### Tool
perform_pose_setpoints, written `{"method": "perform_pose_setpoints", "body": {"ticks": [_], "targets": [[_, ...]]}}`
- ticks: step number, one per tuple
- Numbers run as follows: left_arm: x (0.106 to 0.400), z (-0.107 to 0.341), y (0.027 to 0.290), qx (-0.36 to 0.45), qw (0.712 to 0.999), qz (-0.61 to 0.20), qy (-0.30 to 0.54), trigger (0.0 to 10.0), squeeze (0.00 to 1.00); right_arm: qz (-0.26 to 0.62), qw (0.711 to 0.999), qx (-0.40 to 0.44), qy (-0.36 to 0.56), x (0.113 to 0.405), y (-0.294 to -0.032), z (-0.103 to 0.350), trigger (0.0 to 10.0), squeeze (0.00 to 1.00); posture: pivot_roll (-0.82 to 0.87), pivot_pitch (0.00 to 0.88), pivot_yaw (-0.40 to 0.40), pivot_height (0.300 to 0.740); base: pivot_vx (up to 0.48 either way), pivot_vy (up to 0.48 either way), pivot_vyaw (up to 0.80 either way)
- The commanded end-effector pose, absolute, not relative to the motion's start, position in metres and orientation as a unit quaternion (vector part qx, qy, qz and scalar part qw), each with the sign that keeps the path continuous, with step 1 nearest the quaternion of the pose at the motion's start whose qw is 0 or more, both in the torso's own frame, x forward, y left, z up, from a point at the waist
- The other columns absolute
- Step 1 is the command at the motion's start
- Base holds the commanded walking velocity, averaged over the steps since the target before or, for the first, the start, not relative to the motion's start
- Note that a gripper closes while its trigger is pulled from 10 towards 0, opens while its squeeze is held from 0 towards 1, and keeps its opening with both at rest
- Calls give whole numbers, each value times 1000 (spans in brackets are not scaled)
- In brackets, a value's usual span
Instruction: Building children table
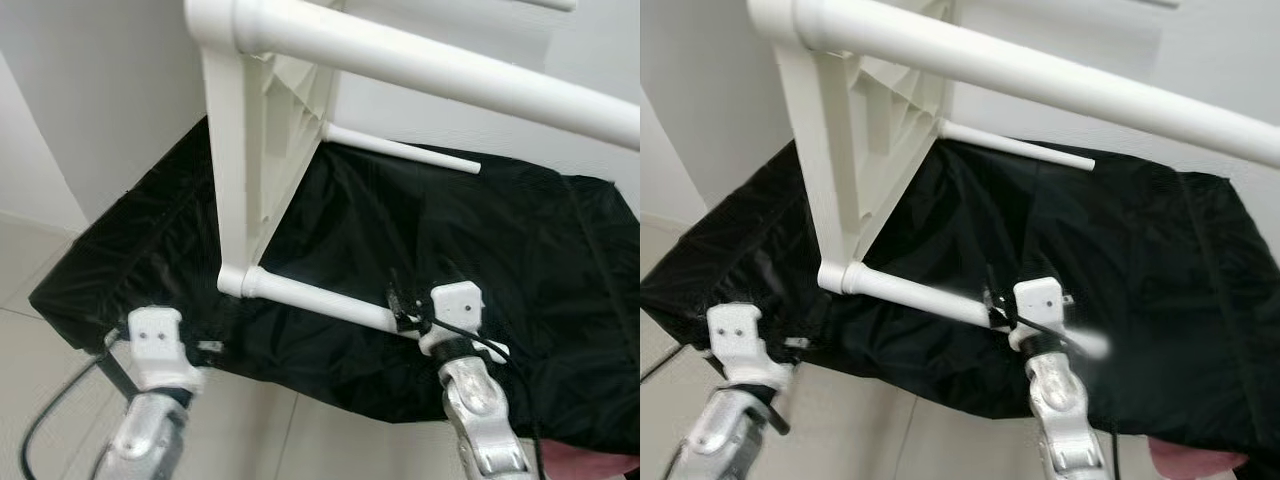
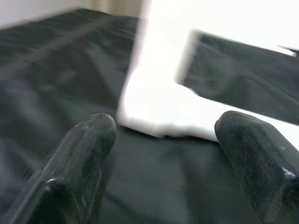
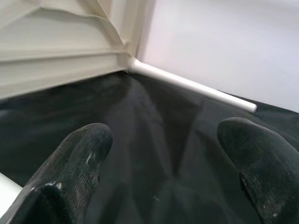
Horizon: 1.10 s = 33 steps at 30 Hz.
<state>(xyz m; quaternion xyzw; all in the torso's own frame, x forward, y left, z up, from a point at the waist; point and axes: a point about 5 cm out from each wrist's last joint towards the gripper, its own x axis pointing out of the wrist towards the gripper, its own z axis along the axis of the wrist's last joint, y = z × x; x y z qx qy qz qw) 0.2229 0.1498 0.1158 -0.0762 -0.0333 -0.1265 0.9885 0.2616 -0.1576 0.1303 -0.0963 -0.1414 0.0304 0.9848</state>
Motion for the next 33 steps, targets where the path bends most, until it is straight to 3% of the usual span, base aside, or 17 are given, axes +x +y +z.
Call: {"method": "perform_pose_setpoints", "body": {"ticks": [1, 6, 19, 33], "targets": [[215, 110, 136, -72, 975, -210, -6, 10000, 0, 27, 985, -99, -138, 260, -158, 127, 10000, 0, 34, 27, -29, 740, 0, 0, 0], [209, 107, 117, -46, 956, -288, 13, 10000, 0, 17, 985, -105, -138, 258, -161, 126, 10000, 0, 29, 31, -21, 740, 0, 0, 0], [214, 111, 116, -38, 957, -289, 7, 10000, 0, -4, 987, -100, -129, 252, -165, 122, 10000, 0, 13, 22, 0, 740, 0, 0, 0], [213, 111, 124, -40, 964, -264, 3, 10000, 0, 1, 986, -107, -130, 254, -163, 121, 10000, 0, 29, 32, -9, 740, 0, -44, -681]]}}
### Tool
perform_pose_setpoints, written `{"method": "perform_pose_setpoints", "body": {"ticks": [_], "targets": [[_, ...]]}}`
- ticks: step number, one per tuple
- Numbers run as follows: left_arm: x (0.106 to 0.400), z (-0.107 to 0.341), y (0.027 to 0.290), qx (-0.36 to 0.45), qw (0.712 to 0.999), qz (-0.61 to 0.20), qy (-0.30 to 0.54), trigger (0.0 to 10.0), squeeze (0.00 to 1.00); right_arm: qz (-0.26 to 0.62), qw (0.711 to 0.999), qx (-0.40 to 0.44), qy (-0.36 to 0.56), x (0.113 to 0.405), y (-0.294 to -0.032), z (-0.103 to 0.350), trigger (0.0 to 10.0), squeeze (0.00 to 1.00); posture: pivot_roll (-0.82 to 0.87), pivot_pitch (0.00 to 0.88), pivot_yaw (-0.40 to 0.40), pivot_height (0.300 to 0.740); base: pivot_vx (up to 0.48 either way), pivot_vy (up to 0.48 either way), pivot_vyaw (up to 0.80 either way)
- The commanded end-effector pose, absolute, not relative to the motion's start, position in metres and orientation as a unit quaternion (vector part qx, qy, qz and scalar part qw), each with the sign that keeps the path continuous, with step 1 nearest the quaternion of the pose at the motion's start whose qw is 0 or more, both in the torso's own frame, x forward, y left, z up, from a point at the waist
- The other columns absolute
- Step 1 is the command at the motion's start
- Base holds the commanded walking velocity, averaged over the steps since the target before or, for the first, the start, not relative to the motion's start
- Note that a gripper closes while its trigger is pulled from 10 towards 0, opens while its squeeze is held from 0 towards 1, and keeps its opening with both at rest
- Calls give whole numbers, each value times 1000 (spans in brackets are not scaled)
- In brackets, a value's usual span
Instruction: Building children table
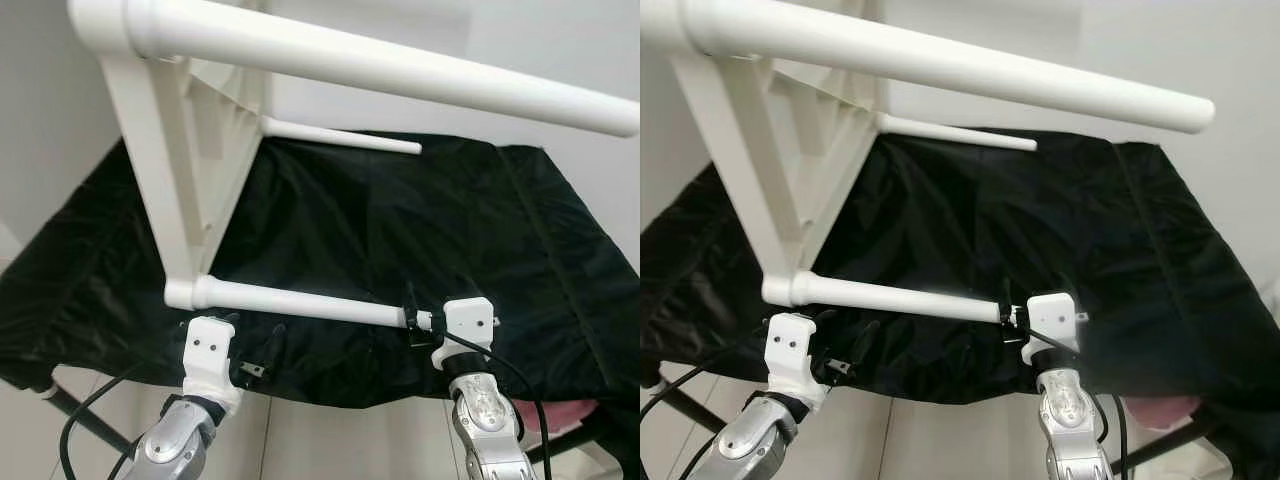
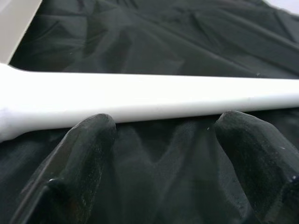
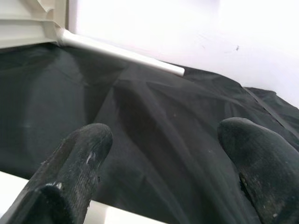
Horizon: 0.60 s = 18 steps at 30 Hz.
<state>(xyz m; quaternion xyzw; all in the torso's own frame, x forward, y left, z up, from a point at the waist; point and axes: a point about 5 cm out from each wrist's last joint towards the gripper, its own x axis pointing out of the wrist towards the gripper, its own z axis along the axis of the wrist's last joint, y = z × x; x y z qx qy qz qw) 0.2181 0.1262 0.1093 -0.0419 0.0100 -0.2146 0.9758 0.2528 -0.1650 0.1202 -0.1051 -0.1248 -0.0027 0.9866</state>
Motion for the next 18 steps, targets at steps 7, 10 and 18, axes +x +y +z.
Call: {"method": "perform_pose_setpoints", "body": {"ticks": [7, 10, 18], "targets": [[211, 111, 125, -44, 966, -256, 3, 10000, 0, 2, 986, -107, -131, 254, -163, 121, 10000, 0, 31, 32, -13, 740, 0, -463, 0], [211, 111, 126, -44, 966, -255, 3, 10000, 0, 3, 986, -107, -130, 254, -163, 121, 10000, 0, 33, 33, -15, 740, 0, -474, 0], [213, 110, 132, -49, 973, -223, 2, 10000, 0, 7, 985, -110, -130, 255, -163, 121, 10000, 0, 34, 35, -15, 740, 0, -144, 0]]}}
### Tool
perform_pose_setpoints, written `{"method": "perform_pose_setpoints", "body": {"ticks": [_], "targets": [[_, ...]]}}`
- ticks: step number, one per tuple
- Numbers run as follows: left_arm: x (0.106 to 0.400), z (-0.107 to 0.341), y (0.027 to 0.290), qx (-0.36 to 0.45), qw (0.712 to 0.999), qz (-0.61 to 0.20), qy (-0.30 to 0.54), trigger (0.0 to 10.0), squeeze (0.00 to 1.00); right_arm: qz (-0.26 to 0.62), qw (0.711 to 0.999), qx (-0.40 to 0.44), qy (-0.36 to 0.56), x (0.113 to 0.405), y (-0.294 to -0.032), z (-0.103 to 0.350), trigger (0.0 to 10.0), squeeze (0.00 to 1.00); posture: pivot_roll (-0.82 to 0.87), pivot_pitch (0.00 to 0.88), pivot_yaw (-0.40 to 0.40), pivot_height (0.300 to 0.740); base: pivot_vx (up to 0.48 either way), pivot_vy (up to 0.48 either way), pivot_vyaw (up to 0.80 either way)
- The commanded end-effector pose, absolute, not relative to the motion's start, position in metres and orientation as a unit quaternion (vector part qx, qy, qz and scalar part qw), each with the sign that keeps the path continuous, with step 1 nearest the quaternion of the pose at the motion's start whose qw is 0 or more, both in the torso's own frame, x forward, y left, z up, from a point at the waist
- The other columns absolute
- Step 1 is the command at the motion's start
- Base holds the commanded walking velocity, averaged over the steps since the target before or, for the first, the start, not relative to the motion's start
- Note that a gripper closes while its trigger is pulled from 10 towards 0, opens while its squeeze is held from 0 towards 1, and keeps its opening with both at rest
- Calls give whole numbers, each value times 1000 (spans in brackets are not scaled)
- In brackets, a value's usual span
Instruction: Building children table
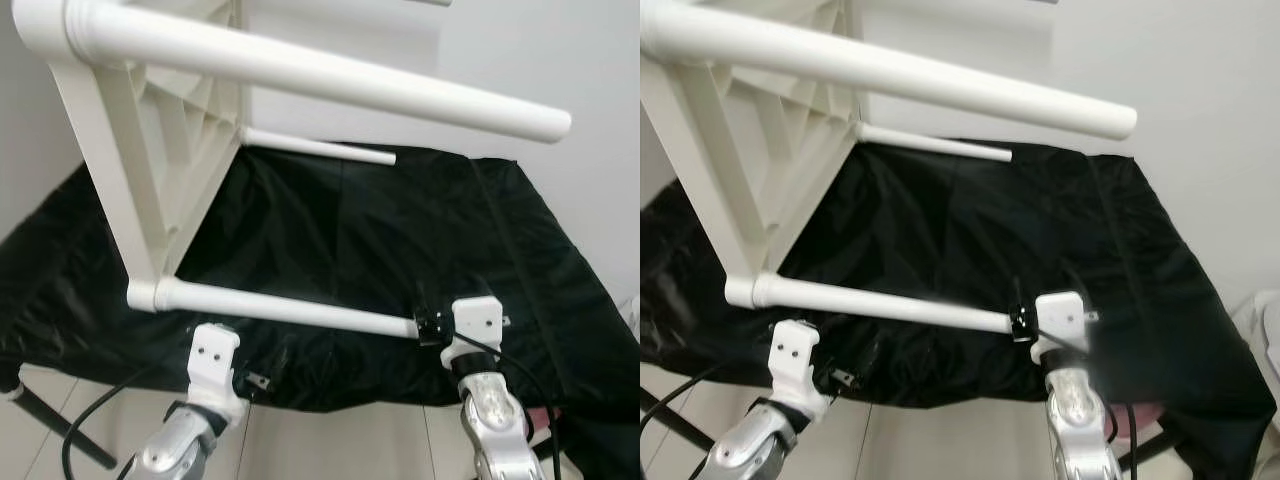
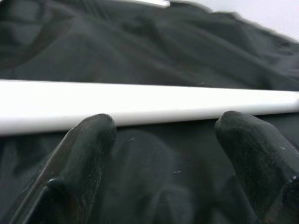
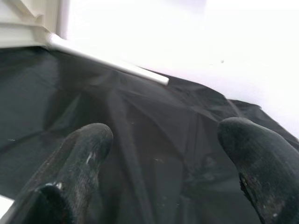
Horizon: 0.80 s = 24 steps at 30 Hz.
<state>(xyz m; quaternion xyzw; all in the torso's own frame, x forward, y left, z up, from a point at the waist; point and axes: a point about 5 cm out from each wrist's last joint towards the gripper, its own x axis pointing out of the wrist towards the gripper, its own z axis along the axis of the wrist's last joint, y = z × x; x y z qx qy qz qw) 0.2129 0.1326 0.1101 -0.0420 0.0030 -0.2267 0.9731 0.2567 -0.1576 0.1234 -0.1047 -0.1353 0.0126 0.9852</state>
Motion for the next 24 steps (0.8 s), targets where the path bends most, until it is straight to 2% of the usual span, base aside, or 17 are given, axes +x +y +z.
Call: {"method": "perform_pose_setpoints", "body": {"ticks": [1, 10, 24], "targets": [[213, 111, 133, -50, 974, -219, 2, 10000, 0, 9, 985, -112, -130, 255, -163, 121, 10000, 0, 34, 35, -15, 740, 0, 0, 0], [214, 113, 135, -69, 978, -195, 6, 10000, 0, 16, 983, -120, -140, 256, -163, 127, 10000, 0, 34, 38, -17, 740, 0, 0, 0], [217, 113, 137, -66, 980, -188, 1, 10000, 0, 20, 982, -123, -139, 258, -163, 126, 10000, 0, 34, 34, -21, 740, 0, 433, 0]]}}
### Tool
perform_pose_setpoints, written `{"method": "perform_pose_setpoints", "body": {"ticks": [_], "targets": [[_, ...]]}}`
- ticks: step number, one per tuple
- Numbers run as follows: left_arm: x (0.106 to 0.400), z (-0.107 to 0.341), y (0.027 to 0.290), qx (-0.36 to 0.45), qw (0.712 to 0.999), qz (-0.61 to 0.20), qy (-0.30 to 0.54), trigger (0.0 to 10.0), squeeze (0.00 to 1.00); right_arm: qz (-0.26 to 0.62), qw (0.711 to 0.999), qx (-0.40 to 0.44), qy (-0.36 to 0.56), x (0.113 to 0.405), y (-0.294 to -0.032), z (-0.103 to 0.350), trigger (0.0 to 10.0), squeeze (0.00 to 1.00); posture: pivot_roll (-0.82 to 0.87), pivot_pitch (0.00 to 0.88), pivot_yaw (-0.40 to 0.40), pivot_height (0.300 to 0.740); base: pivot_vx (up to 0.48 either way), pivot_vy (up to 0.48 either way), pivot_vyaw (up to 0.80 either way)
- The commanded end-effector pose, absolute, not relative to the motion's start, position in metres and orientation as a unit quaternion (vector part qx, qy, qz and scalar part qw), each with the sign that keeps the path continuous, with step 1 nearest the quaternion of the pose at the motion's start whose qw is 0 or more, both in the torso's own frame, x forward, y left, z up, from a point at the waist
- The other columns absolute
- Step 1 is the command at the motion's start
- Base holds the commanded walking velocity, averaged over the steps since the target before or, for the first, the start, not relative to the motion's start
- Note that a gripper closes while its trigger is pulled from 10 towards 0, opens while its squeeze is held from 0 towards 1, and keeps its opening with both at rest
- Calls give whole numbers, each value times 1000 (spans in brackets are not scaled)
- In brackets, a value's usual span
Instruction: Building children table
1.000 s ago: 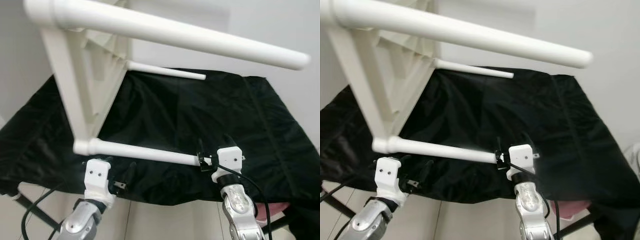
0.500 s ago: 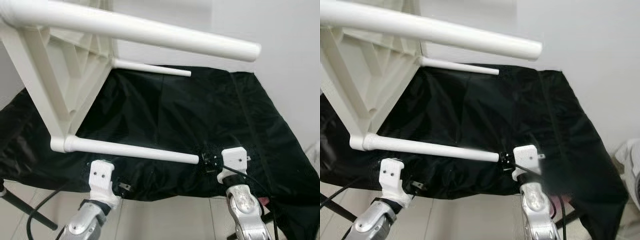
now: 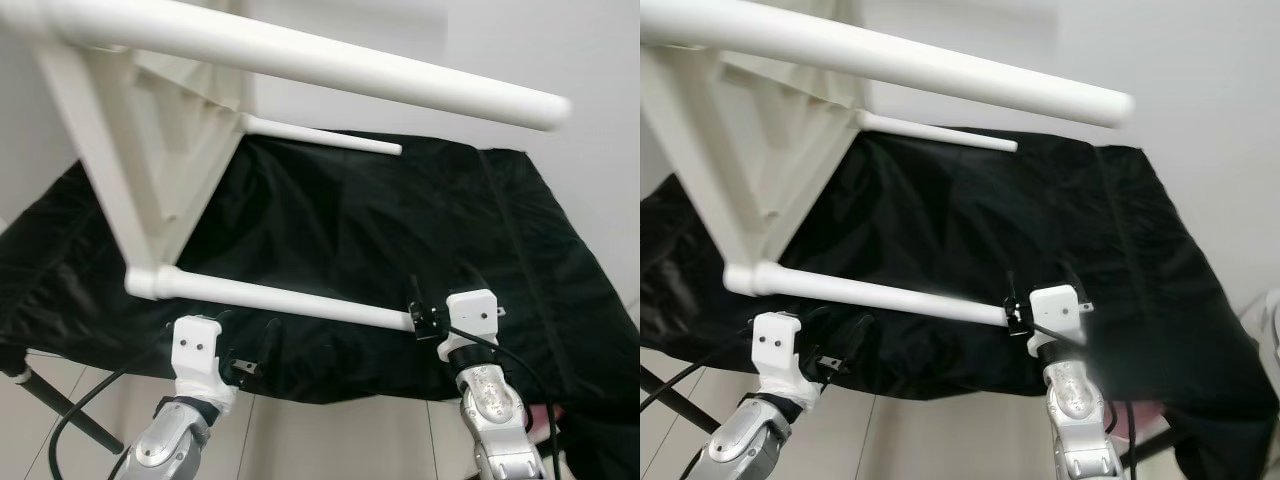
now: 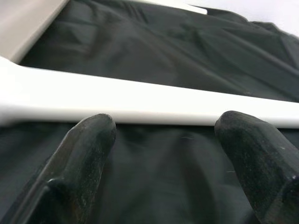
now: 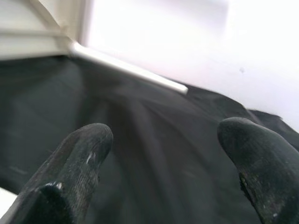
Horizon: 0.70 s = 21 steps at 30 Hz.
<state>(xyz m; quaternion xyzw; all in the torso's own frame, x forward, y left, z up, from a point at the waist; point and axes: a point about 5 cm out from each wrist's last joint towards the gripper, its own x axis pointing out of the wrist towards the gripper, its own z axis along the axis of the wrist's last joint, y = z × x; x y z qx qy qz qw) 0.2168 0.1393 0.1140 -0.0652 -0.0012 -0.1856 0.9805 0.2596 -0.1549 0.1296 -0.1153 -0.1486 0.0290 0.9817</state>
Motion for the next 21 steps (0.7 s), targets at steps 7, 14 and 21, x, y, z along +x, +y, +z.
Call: {"method": "perform_pose_setpoints", "body": {"ticks": [7, 14, 21], "targets": [[216, 114, 127, -1, 975, -221, -12, 10000, 0, 16, 982, -125, -137, 257, -164, 124, 10000, 0, 30, 30, -19, 740, 0, 0, 0], [217, 108, 113, -13, 965, -259, 42, 10000, 0, -4, 980, -132, -149, 258, -167, 127, 10000, 0, 32, 30, -18, 740, 0, 0, 0], [221, 104, 102, -13, 955, -286, 76, 10000, 0, -32, 976, -125, -173, 257, -174, 135, 10000, 1000, 32, 32, -17, 740, 0, 0, 0]]}}
